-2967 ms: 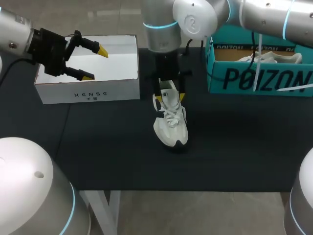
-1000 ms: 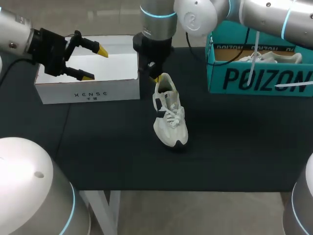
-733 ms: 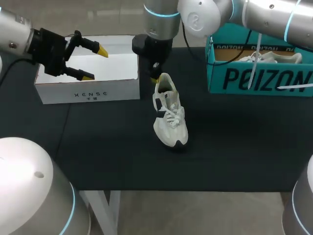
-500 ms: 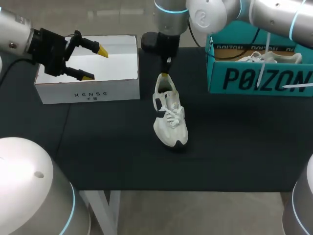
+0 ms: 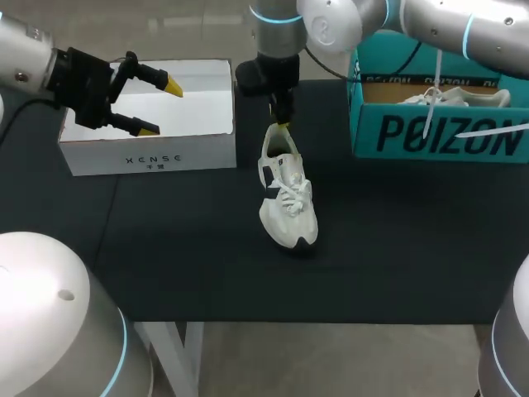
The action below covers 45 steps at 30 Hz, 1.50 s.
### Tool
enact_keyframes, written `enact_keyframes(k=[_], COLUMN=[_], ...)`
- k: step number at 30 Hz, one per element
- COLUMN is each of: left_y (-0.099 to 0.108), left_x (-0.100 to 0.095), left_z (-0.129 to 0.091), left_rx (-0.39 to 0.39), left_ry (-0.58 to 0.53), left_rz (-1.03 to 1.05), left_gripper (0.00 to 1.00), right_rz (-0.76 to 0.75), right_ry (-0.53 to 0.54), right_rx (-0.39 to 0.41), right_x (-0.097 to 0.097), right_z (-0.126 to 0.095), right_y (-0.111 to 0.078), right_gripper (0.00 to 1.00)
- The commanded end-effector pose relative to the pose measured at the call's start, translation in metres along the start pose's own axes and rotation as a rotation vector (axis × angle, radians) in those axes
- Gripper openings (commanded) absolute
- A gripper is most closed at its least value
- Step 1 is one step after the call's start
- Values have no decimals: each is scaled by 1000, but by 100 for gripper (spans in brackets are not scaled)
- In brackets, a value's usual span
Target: Take the shoe out of the shoebox, open the shoe tongue, remove and reinsert the insole, then place the shoe into the shoebox
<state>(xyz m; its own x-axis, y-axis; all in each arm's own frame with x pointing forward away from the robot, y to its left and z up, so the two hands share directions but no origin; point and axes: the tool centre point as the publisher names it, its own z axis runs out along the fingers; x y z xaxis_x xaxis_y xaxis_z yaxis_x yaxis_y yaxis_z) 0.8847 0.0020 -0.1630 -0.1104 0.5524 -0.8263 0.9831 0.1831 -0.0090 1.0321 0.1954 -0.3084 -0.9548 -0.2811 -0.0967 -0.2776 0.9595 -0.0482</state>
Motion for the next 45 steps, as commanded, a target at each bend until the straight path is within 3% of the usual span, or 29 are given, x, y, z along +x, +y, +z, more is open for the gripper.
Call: enact_keyframes(k=[1, 11, 18, 24, 25, 27, 30, 31, 36, 41, 45], left_y=[0, 0, 0, 0, 0, 0, 0, 0, 0, 0, 0], left_x=[0, 0, 0, 0, 0, 0, 0, 0, 0, 0, 0], left_z=[0, 0, 0, 0, 0, 0, 0, 0, 0, 0, 0], left_rx=[0, 0, 0, 0, 0, 0, 0, 0, 0, 0, 0], left_ry=[4, 4, 4, 4, 4, 4, 4, 4, 4, 4, 4], left_rz=[0, 0, 0, 0, 0, 0, 0, 0, 0, 0, 0], left_gripper=[100, 100, 100, 100, 100, 100, 100, 100, 100, 100, 100], right_rz=[31, 116, 131, 158, 164, 175, 188, 193, 222, 275, 308], right_ry=[11, 11, 30, 43, 50, 61, 74, 78, 95, 81, 50], right_rx=[27, 17, 34, 24, 20, 27, 32, 36, 41, 35, 77], right_x=[-11, -9, -8, -10, -11, -13, -15, -16, -9, -1, 0], right_z=[16, 37, 57, 79, 84, 87, 89, 85, 59, 18, -21], right_y=[10, 8, 6, 5, 4, 4, 2, 0, -2, -6, -15], right_gripper=[49, 50, 60, 60, 52, 46, 22, 0, 0, 0, 0])
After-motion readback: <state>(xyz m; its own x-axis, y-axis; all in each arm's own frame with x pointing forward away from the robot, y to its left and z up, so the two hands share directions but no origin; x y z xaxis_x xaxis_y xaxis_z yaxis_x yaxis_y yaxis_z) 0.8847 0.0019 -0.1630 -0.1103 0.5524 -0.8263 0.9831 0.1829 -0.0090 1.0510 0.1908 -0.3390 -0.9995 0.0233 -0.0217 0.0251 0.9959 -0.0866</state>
